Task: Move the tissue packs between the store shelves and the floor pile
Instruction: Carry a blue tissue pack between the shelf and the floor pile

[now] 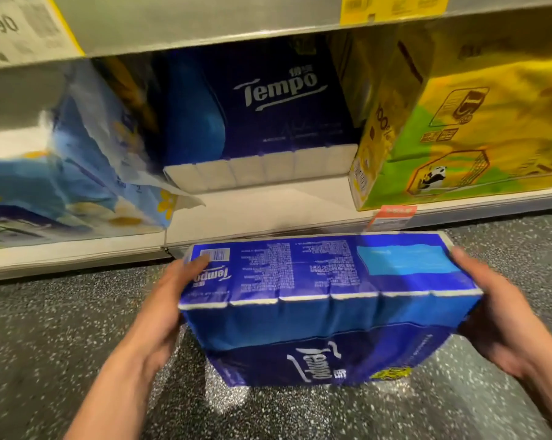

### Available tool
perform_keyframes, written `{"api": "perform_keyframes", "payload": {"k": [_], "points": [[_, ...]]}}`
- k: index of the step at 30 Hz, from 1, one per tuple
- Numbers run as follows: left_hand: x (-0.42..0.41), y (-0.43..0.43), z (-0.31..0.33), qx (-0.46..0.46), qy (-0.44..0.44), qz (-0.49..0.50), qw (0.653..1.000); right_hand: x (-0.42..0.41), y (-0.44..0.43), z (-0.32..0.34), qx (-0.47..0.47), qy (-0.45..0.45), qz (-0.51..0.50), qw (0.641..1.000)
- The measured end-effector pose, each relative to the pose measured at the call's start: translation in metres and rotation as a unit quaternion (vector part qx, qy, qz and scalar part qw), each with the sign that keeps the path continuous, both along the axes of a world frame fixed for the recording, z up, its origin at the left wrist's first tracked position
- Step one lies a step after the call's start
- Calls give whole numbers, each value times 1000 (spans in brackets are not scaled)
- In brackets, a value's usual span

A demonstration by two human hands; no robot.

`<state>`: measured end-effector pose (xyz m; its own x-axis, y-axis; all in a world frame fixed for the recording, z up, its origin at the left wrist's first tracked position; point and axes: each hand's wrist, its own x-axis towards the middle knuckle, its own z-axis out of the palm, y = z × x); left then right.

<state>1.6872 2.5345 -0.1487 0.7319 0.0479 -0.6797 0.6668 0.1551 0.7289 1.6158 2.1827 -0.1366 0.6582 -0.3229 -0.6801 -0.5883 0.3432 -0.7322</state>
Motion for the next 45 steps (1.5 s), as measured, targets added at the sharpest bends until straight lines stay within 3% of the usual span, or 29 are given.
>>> {"api": "perform_keyframes", "payload": {"k": [3,8,14,19,23,27,33,36,39,41,45], "points": [[-8,-19,7,-70,27,59,995,5,13,5,55,0,39,998],[-11,-7,32,-81,-13,123,989,7,32,29,58,-53,30,996],[11,28,100,-80,-165,129,974,17,43,75,48,-128,63,989],[29,42,142,-94,-232,126,960,49,49,115,3,-247,54,967],[43,38,156,-136,-302,138,933,77,55,128,9,-340,52,939],[64,31,145,-132,-329,132,926,105,50,110,-4,-354,38,934],[79,36,106,-36,-459,108,881,121,44,77,-16,-360,52,931],[89,44,90,9,-454,223,862,133,50,77,-35,-364,54,929],[100,42,95,150,-454,328,815,148,58,80,-70,-368,42,926],[94,32,98,203,-453,303,814,158,61,80,-78,-360,23,930],[77,28,74,241,-461,158,839,160,55,77,-83,-348,38,933]]}}
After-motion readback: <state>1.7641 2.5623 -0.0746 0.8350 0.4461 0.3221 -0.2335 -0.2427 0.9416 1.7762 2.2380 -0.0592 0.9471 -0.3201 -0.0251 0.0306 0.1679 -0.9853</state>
